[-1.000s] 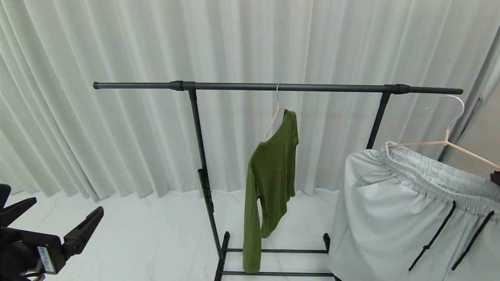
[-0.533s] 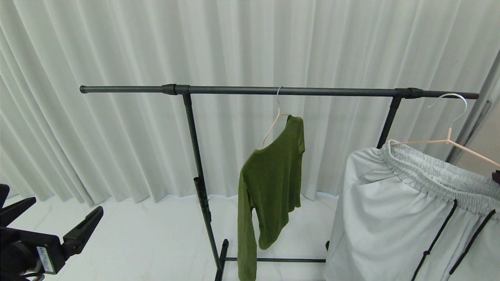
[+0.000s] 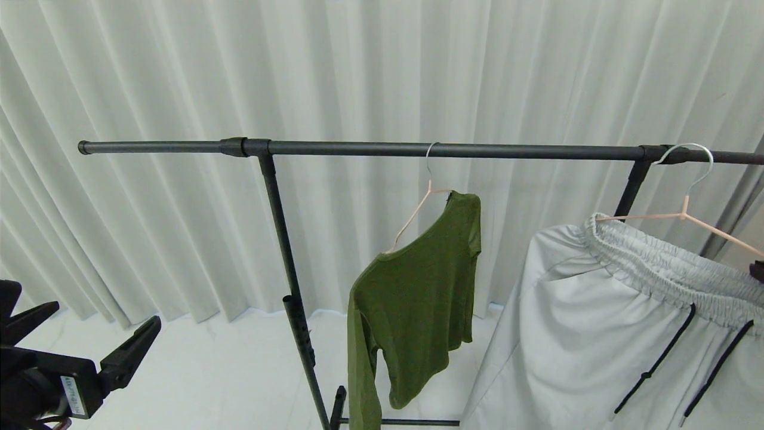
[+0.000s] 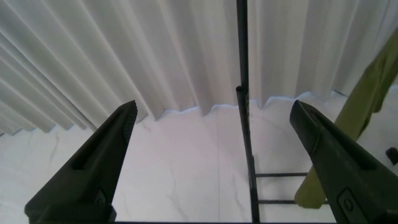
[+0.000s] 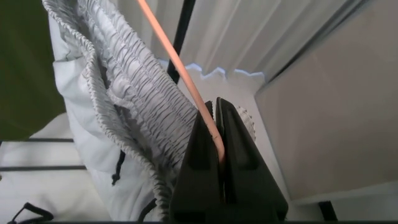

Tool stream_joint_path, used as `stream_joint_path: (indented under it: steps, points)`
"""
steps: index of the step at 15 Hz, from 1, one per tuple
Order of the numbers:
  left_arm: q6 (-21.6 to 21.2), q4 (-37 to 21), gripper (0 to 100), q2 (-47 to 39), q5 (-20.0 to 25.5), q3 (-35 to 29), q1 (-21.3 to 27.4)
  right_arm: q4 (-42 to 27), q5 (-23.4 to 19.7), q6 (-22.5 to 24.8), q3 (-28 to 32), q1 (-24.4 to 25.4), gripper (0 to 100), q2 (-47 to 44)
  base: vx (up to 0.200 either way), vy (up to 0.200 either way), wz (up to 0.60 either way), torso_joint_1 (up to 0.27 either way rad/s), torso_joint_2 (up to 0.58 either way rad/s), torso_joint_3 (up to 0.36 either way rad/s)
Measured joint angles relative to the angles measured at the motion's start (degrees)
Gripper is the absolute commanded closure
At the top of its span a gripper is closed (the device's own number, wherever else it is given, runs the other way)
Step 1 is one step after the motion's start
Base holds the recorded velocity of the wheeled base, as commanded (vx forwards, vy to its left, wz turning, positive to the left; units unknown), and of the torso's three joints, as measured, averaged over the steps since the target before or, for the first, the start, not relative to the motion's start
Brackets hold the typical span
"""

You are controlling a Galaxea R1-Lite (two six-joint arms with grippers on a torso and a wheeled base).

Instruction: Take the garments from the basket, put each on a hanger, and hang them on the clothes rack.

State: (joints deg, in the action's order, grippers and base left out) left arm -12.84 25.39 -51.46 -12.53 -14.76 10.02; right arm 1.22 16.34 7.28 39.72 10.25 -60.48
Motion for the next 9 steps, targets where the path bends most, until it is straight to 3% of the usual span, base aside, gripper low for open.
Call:
stream_joint_path:
  steps: [6, 9]
  points:
    - [0.0, 0.1, 0, 0.0, 0.0, 0.1, 0.1, 4.7, 0.0, 0.1, 0.8, 0.0, 100, -4.0, 0.000, 0.000, 0.00, 0.000, 0.00, 0.000]
    - [0.0, 0.1, 0, 0.1, 0.0, 0.0, 0.1, 8.1, 0.0, 0.1, 4.5, 0.0, 100, -10.2, 0.000, 0.000, 0.00, 0.000, 0.00, 0.000]
